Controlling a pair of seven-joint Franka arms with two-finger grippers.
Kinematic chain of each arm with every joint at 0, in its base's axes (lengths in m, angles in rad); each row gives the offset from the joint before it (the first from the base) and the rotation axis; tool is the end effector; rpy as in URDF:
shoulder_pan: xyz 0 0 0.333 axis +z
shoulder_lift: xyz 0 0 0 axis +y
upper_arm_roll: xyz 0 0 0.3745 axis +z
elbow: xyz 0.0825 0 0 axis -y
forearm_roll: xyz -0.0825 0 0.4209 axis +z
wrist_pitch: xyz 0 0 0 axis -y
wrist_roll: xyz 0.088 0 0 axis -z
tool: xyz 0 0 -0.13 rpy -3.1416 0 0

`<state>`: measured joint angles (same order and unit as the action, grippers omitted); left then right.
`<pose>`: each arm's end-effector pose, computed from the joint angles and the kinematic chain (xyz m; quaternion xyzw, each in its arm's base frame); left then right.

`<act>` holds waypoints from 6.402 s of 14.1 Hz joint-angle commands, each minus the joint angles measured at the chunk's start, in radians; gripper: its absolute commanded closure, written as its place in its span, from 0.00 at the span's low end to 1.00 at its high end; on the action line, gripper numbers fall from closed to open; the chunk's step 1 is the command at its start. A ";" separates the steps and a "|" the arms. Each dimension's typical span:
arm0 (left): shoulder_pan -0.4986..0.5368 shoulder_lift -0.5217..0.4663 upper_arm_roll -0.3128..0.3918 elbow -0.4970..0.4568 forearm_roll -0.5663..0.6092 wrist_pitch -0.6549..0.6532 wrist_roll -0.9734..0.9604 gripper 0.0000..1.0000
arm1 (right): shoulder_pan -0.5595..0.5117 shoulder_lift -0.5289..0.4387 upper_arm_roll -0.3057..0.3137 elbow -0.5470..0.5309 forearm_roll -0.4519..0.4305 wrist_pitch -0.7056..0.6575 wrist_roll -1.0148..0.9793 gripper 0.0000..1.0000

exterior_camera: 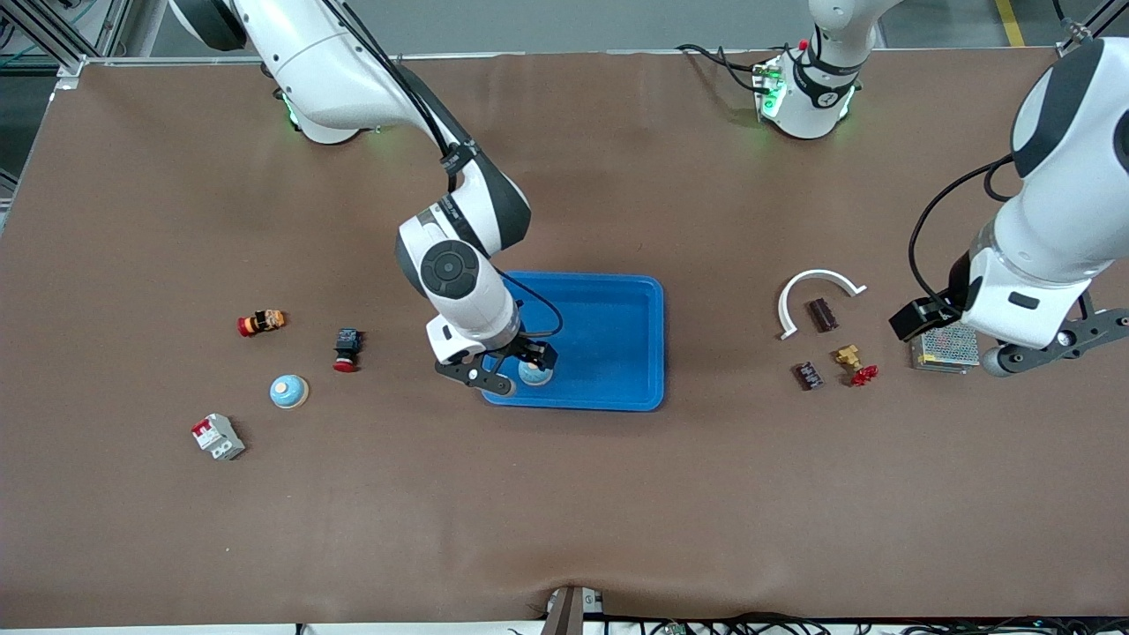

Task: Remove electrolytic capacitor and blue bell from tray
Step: 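Withdraw the left gripper while the right gripper grasps the second bell, then lift the second bell with the right gripper and carry it toward the first bell, then lower the bell beside the first bell and open the right gripper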

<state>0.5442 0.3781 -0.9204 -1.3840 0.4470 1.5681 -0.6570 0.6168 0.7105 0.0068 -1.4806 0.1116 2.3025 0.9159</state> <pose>0.6812 -0.0955 0.5888 -0.9858 -0.1483 -0.0142 0.0769 0.6470 0.4694 0.2664 -0.9809 0.1806 -0.0081 0.0715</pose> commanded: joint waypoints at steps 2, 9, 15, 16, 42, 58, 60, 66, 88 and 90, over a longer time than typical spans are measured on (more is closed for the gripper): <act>-0.211 -0.109 0.306 0.002 -0.143 -0.011 0.109 0.00 | 0.032 0.033 -0.013 0.005 -0.036 0.028 0.043 0.00; -0.539 -0.235 0.820 -0.013 -0.376 -0.014 0.390 0.00 | 0.038 0.075 -0.013 0.005 -0.070 0.075 0.044 0.00; -0.595 -0.384 0.882 -0.157 -0.381 -0.016 0.494 0.00 | 0.041 0.112 -0.014 0.006 -0.096 0.106 0.043 0.00; -0.595 -0.402 0.882 -0.179 -0.383 -0.017 0.494 0.00 | 0.047 0.118 -0.013 0.006 -0.107 0.107 0.044 0.00; -0.598 -0.390 0.842 -0.150 -0.433 -0.060 0.491 0.00 | 0.015 0.106 -0.010 0.111 -0.113 -0.046 0.066 0.46; -0.584 -0.392 0.851 -0.150 -0.430 -0.068 0.496 0.00 | -0.288 0.018 -0.010 0.169 -0.110 -0.241 -0.627 0.46; -0.584 -0.392 0.851 -0.150 -0.429 -0.068 0.496 0.00 | -0.340 0.021 -0.010 0.165 -0.108 -0.233 -0.780 0.46; -0.584 -0.392 0.851 -0.150 -0.427 -0.068 0.497 0.00 | -0.456 0.027 -0.007 0.105 -0.101 -0.143 -1.141 0.46; -0.584 -0.390 0.851 -0.150 -0.429 -0.068 0.496 0.00 | -0.641 0.063 0.064 -0.098 -0.053 0.160 -1.600 0.46; -0.584 -0.390 0.851 -0.150 -0.429 -0.068 0.496 0.00 | -0.648 0.064 0.067 -0.098 -0.053 0.161 -1.605 0.46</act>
<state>-0.0447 -0.0183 -0.0713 -1.5531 0.0330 1.5208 -0.1779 0.0002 0.7749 0.0419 -1.5693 0.0392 2.4466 -0.6548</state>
